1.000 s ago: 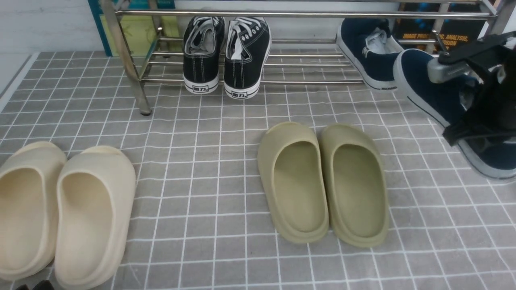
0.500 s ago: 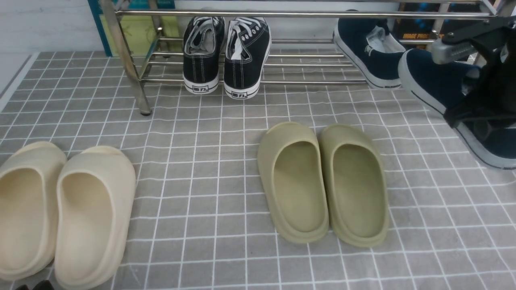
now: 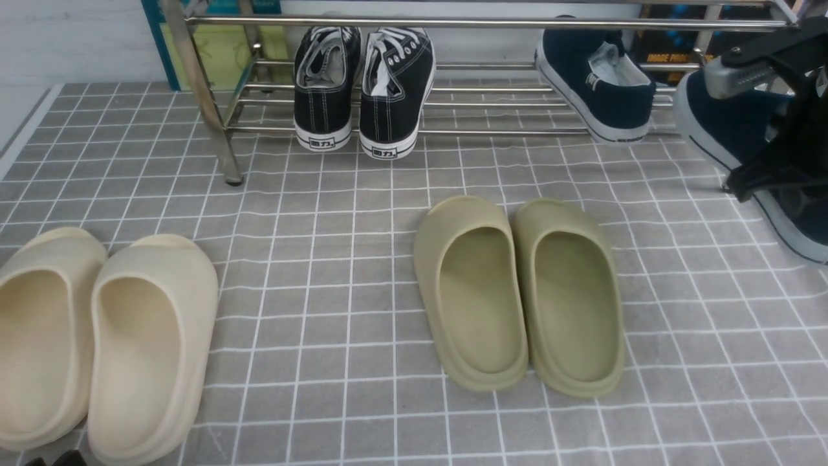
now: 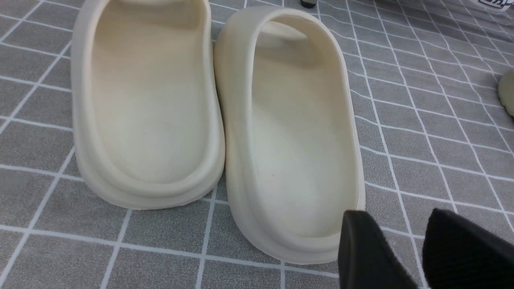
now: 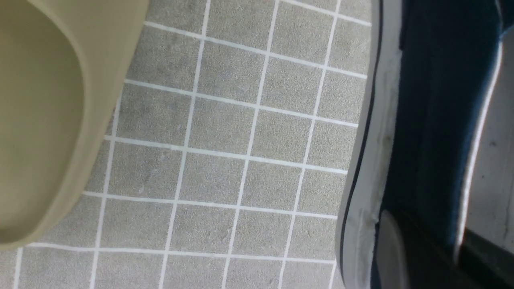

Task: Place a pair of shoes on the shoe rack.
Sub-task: Use the right arm to put a shoe into the shoe rack

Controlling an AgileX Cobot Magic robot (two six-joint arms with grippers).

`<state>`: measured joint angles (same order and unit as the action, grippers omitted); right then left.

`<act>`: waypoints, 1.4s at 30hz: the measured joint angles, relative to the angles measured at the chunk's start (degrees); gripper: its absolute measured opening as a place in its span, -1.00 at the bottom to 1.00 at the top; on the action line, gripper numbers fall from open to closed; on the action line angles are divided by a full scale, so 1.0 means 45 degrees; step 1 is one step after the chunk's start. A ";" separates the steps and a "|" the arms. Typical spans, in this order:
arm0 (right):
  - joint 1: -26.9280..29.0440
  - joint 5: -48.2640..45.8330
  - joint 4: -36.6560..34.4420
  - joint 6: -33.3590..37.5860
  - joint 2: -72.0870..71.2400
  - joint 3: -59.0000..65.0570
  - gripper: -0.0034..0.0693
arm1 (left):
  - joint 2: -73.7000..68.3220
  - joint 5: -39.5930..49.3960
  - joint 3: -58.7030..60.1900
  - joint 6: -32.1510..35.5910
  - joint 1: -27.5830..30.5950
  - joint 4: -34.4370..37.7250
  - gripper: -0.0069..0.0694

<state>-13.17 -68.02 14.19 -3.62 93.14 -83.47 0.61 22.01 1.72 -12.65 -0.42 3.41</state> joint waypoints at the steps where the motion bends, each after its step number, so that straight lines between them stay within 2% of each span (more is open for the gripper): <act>1: 0.0000 0.0132 0.0004 0.0000 0.0012 0.0000 -0.81 | 0.0000 0.0000 0.0000 0.0000 0.0000 0.0000 -0.19; 7: 0.0000 0.1378 0.0408 0.0000 0.0436 0.0000 -0.81 | 0.0000 0.0000 0.0000 0.0000 0.0000 0.0000 -0.19; 12: 0.0123 0.1532 0.0473 -0.0032 0.1098 -0.0059 -0.81 | 0.0000 0.0000 0.0000 0.0000 0.0000 0.0000 -0.19; 18: 0.1119 0.1807 0.0396 -0.0046 0.1935 -0.0529 -0.81 | 0.0000 0.0000 0.0000 0.0000 0.0000 0.0000 -0.19; 29: 0.1579 0.1975 -0.0267 0.0312 0.2583 -0.1413 -0.81 | 0.0000 0.0000 0.0000 0.0000 0.0000 0.0000 -0.19; 37: 0.1568 0.1609 -0.1833 0.0516 0.1895 -0.1460 -0.81 | 0.0000 0.0000 0.0000 0.0000 0.0000 0.0000 -0.19; 42: 0.1528 0.2418 -0.1939 0.0805 0.1679 -0.1484 -0.81 | 0.0000 0.0000 0.0000 0.0000 0.0000 0.0000 -0.19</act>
<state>-6.29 -57.14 5.46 0.00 100.70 -90.15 0.61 22.01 1.72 -12.65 -0.42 3.41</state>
